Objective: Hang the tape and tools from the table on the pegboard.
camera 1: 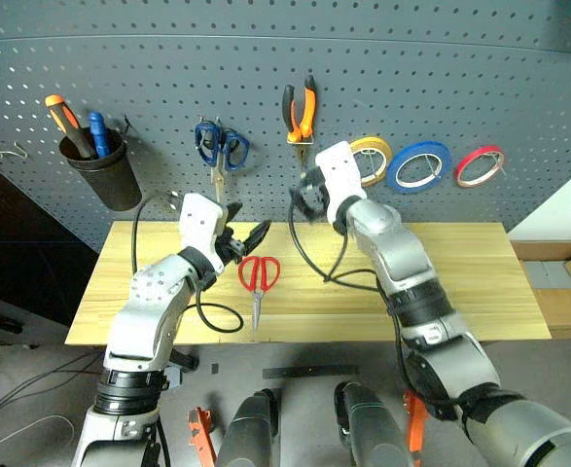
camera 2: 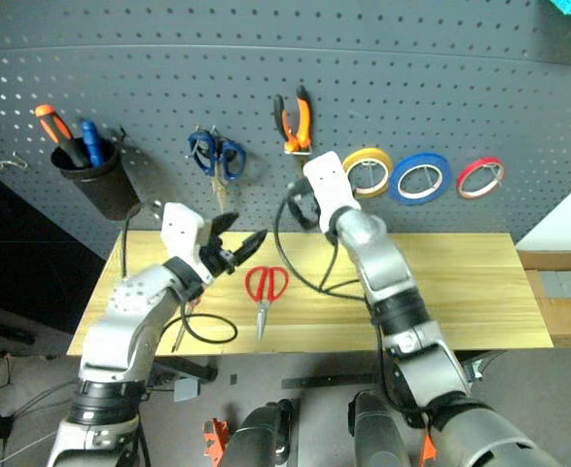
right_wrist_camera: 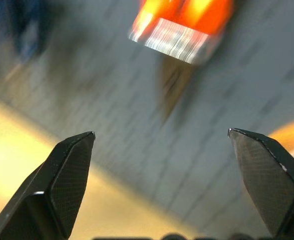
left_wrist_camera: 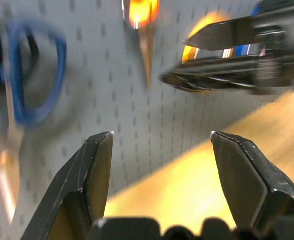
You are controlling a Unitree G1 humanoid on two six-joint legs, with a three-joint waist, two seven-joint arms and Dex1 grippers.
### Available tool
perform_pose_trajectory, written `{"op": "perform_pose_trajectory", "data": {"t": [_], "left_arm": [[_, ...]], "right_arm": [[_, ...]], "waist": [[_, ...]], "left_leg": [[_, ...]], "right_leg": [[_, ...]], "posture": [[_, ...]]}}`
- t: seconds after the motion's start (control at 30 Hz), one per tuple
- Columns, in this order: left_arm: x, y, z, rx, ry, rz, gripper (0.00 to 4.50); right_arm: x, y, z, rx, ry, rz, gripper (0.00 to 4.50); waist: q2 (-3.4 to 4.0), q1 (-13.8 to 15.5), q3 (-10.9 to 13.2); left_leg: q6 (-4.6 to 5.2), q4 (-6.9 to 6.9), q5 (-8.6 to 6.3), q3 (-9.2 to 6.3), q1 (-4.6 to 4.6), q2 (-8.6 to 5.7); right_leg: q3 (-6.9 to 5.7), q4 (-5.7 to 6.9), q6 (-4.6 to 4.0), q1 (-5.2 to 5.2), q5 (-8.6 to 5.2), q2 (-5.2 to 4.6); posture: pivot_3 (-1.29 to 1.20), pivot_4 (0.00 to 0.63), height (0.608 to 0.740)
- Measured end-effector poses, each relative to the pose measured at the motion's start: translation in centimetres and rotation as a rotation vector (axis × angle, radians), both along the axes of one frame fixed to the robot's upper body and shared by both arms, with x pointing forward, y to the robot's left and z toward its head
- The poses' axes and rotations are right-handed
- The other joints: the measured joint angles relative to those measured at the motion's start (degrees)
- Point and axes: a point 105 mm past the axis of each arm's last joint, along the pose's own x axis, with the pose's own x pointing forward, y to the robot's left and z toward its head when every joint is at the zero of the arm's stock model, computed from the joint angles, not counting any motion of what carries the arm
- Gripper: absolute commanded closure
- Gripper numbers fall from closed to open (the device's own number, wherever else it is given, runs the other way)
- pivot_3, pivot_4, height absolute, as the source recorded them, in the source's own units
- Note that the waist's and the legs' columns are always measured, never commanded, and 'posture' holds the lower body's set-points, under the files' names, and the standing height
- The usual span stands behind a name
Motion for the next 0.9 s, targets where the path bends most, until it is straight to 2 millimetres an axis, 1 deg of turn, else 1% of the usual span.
{"op": "perform_pose_trajectory", "data": {"t": [0.07, 0.13, 0.17, 0.2, 0.23, 0.33, 0.4, 0.47, 0.5, 0.6, 0.73, 0.83, 0.9], "left_arm": [[-0.3, 0.3, -1.8, 0.022, 0.086, 0.030, 1.19], [-0.6, 0.5, -3.4, 0.039, 0.170, 0.064, 1.19], [-0.7, 0.8, -4.4, 0.044, 0.228, 0.097, 1.19], [-1.1, 1.2, -5.9, 0.040, 0.316, 0.148, 1.19], [-1.3, 1.4, -6.9, 0.039, 0.367, 0.172, 1.19], [-1.9, 1.3, -9.3, 0.027, 0.505, 0.229, 1.19], [-2.0, 1.5, -10.4, 0.032, 0.560, 0.268, 1.19], [-2.1, 1.7, -11.7, 0.037, 0.622, 0.310, 1.19], [-2.1, 1.7, -12.2, 0.041, 0.644, 0.325, 1.19], [-1.7, 1.7, -13.1, 0.049, 0.685, 0.375, 1.19], [-0.7, 1.6, -13.2, 0.054, 0.693, 0.418, 1.19], [-0.6, 1.7, -13.9, 0.079, 0.716, 0.432, 1.19], [-0.4, 1.6, -13.9, 0.085, 0.713, 0.431, 1.19]], "right_arm": [[-1.5, 0.5, -0.6, -0.007, 0.057, 0.075, 0.08], [-3.3, 0.9, -0.4, -0.004, 0.086, 0.160, 0.08], [-4.3, 1.1, -0.3, -0.004, 0.104, 0.207, 0.08], [-5.8, 1.2, -0.5, -0.014, 0.134, 0.267, 0.08], [-6.5, 1.3, -0.8, -0.015, 0.154, 0.296, 0.08], [-8.1, 1.4, -2.4, -0.038, 0.233, 0.341, 0.08], [-8.8, 1.4, -3.0, -0.058, 0.261, 0.358, 0.08], [-9.3, 1.6, -3.2, -0.073, 0.269, 0.379, 0.08], [-9.4, 1.7, -3.2, -0.072, 0.273, 0.386, 0.08], [-9.7, 1.7, -3.2, -0.073, 0.283, 0.397, 0.08], [-9.9, 1.8, -3.5, -0.085, 0.291, 0.406, 0.08], [-10.0, 1.7, -3.6, -0.091, 0.299, 0.406, 0.08], [-10.0, 1.4, -3.9, -0.096, 0.309, 0.400, 0.08]], "waist": [[0.00, 0.00, 0.00], [0.00, 0.02, 0.00], [0.00, 0.02, 0.00], [0.00, 0.01, 0.00], [-0.01, 0.01, 0.00], [-0.01, 0.04, 0.00], [-0.01, 0.05, 0.00], [-0.01, 0.07, 0.00], [-0.01, 0.08, 0.00], [-0.01, 0.14, 0.00], [-0.02, 0.15, 0.00], [-0.02, 0.13, 0.00], [-0.02, 0.13, 0.00]], "left_leg": [[0.00, 0.02, 0.00, -0.03, 0.01, 0.00], [0.00, 0.06, 0.00, -0.09, 0.03, 0.02], [0.00, 0.07, 0.00, -0.09, 0.04, 0.02], [0.00, 0.08, 0.00, -0.10, 0.08, 0.02], [0.00, 0.10, 0.00, -0.10, 0.08, 0.02], [0.00, 0.13, 0.00, -0.12, 0.07, 0.02], [-0.01, 0.14, 0.00, -0.10, 0.08, 0.02], [-0.01, 0.16, 0.00, -0.10, 0.08, 0.02], [-0.01, 0.17, 0.00, -0.10, 0.08, 0.03], [-0.01, 0.16, 0.00, -0.12, 0.08, 0.03], [-0.02, 0.16, 0.00, -0.09, 0.07, 0.01], [-0.02, 0.14, -0.01, -0.08, 0.07, 0.01], [-0.03, 0.12, -0.01, -0.10, 0.07, 0.01]], "right_leg": [[-0.02, 0.01, 0.01, 0.00, 0.00, 0.01], [-0.07, 0.02, 0.02, 0.07, -0.01, 0.03], [-0.07, 0.01, 0.02, 0.08, -0.01, 0.03], [-0.08, 0.00, 0.04, 0.13, -0.02, 0.03], [-0.09, 0.00, 0.04, 0.14, -0.03, 0.03], [-0.11, -0.01, 0.05, 0.15, -0.03, 0.03], [-0.09, -0.01, 0.04, 0.14, -0.04, 0.03], [-0.09, -0.03, 0.09, 0.15, -0.06, 0.03], [-0.09, -0.03, 0.29, 0.15, -0.18, 0.03], [-0.10, -0.03, 0.28, 0.15, -0.18, 0.03], [-0.09, -0.06, 0.24, 0.15, -0.15, 0.01], [-0.08, -0.06, 0.14, 0.15, -0.09, 0.00], [-0.10, -0.06, 0.04, 0.15, -0.03, 0.00]], "posture": [[-0.06, 0.214, 0.740], [-0.07, 0.218, 0.740], [-0.07, 0.218, 0.740], [-0.07, 0.222, 0.740], [-0.07, 0.225, 0.740], [-0.07, 0.228, 0.740], [-0.07, 0.230, 0.740], [-0.08, 0.232, 0.740], [-0.08, 0.232, 0.740], [-0.08, 0.234, 0.740], [-0.09, 0.238, 0.740], [-0.09, 0.239, 0.740], [-0.09, 0.240, 0.740]]}}
